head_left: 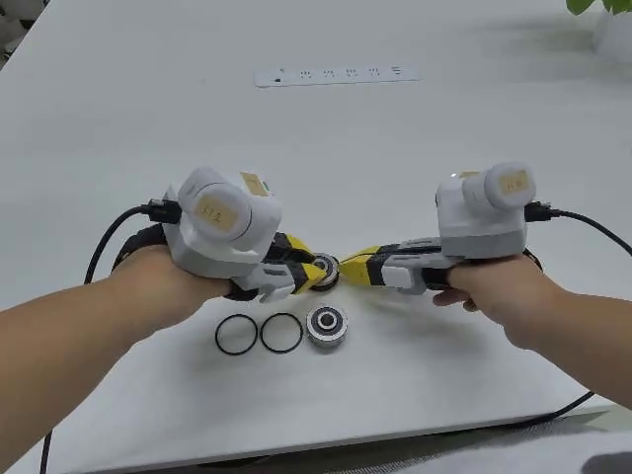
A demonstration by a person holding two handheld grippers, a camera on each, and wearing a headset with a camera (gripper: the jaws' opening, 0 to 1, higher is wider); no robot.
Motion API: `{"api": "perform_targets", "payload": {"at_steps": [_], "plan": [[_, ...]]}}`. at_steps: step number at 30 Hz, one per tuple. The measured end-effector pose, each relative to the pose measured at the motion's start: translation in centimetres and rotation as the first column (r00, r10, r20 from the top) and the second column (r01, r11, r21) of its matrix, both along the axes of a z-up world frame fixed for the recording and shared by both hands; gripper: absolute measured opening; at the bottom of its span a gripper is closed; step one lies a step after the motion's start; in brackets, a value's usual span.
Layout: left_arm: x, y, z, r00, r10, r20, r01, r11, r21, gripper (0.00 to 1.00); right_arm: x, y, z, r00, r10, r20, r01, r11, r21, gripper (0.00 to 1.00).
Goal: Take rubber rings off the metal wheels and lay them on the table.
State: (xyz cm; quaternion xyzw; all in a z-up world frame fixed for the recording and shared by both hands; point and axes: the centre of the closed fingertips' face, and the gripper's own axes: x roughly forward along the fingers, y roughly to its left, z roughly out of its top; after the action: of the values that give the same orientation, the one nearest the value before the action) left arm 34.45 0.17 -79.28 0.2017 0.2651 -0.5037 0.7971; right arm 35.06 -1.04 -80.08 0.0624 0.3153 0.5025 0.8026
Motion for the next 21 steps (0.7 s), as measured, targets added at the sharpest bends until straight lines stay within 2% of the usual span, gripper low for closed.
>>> {"api": "perform_targets", "payload": {"at_steps": [9, 11, 13, 21], "plan": [[0.17, 0.06, -0.08, 1.0, 0.007, 0.004, -0.007, 1.0, 0.009, 0.13, 0.09, 0.1, 0.31, 1.0, -0.013, -0.008, 0.013, 1.0, 0.022, 0.0], [0.17, 0.03, -0.09, 1.0, 0.008, 0.004, -0.008, 1.0, 0.011, 0.12, -0.12, 0.42, 0.63, 1.0, -0.009, -0.022, 0.01, 0.999, 0.046, 0.0], [0.19, 0.06, -0.13, 1.0, 0.01, 0.005, -0.01, 1.0, 0.015, 0.12, 0.02, 0.33, 0.5, 1.0, -0.007, -0.001, 0.007, 1.0, 0.021, 0.0], [0.28, 0.08, -0.23, 1.0, 0.009, 0.006, -0.01, 1.0, 0.024, 0.12, -0.36, 0.62, 0.78, 1.0, -0.004, -0.003, 0.005, 1.0, 0.019, 0.0]]}}
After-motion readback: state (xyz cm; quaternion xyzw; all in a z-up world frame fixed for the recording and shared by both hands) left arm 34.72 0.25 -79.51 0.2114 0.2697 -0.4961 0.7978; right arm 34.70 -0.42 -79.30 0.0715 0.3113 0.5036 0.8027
